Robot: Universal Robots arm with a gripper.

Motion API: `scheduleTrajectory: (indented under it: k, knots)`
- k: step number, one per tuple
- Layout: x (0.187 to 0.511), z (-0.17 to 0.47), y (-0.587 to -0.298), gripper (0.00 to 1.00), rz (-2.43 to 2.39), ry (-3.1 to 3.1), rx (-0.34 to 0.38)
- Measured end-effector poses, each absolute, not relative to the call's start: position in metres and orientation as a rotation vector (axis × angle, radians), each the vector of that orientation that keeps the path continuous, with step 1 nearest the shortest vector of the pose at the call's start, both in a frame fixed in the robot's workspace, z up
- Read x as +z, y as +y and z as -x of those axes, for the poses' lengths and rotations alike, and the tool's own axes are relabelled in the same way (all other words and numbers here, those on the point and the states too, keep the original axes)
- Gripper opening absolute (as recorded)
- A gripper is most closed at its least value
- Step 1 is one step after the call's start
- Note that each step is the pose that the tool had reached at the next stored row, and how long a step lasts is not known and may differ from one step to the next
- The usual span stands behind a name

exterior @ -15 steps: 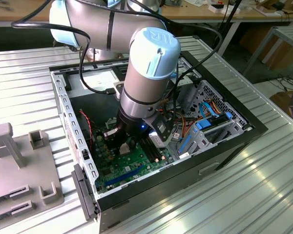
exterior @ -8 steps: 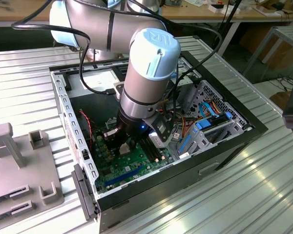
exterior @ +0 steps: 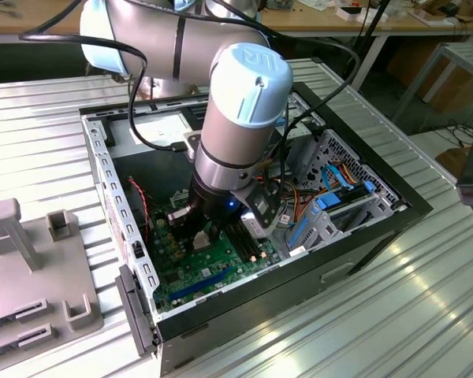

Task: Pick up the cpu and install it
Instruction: 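Place the cpu into insertion slot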

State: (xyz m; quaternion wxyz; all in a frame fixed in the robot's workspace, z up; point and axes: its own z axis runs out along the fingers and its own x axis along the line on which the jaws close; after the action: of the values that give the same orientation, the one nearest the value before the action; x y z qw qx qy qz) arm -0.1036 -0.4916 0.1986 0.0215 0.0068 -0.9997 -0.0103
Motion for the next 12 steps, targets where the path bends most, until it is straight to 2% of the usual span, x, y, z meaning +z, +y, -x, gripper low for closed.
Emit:
scheduleTrajectory:
  k: [12]
  knots:
    - [0.1996, 0.1015, -0.4916, 0.54, -0.021, -3.097, -0.032]
